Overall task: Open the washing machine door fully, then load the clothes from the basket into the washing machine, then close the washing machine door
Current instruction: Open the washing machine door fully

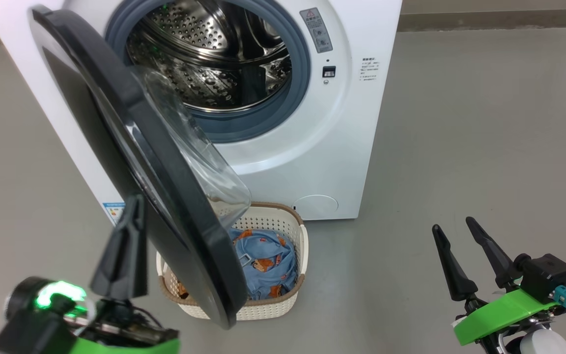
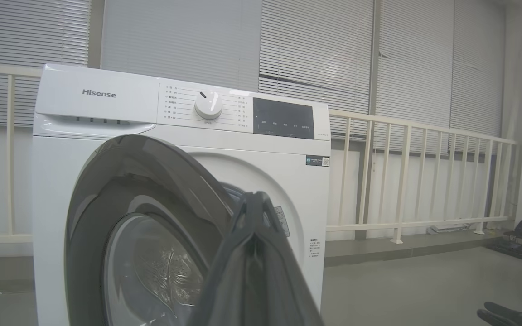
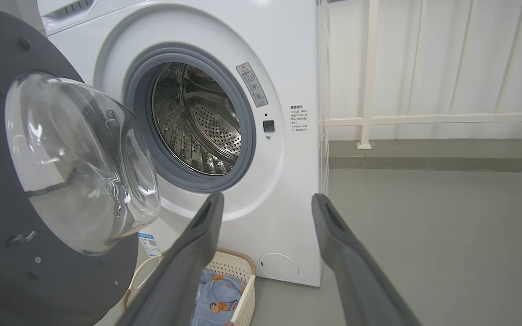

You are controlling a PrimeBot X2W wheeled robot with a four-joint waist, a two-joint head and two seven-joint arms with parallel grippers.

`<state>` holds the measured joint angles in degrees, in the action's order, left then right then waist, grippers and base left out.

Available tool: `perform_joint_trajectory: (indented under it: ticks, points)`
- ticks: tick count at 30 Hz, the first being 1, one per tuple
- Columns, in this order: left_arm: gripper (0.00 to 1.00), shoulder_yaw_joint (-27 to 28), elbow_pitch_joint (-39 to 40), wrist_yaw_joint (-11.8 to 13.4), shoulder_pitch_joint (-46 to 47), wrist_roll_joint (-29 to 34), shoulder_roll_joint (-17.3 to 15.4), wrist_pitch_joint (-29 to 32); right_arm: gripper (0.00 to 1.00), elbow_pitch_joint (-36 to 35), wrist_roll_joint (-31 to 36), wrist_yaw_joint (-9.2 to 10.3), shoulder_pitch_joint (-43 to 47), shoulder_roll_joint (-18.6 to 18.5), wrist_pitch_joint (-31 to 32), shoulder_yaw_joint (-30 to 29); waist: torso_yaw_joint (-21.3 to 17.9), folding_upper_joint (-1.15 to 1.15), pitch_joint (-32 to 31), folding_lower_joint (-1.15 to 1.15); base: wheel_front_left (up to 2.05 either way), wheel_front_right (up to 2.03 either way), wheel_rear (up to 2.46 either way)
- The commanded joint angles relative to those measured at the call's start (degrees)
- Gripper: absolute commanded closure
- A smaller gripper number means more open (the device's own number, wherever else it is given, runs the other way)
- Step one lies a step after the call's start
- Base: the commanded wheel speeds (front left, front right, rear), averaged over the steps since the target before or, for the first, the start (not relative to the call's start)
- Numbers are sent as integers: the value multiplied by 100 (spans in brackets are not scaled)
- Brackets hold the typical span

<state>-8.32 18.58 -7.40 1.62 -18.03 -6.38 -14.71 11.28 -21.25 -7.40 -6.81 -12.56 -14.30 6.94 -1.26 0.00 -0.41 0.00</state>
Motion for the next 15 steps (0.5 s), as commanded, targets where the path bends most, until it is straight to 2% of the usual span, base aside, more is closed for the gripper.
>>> perform_joint_trajectory:
  ticks: [1,8,15]
  points:
    - [100,52,301,-9,296,-38,-66,-19,0,-136,5,-9,-110,-24,-70,140,-26,0,4,0,0,0,0]
    - [100,-907,628,-9,292,-232,-130,262,0,-139,-15,-9,-113,5,-70,215,-154,0,19,0,0,0,0]
    - [100,-1429,49,-9,209,-529,-109,431,0,-131,-22,-9,-110,55,-70,266,-310,0,57,0,0,0,0]
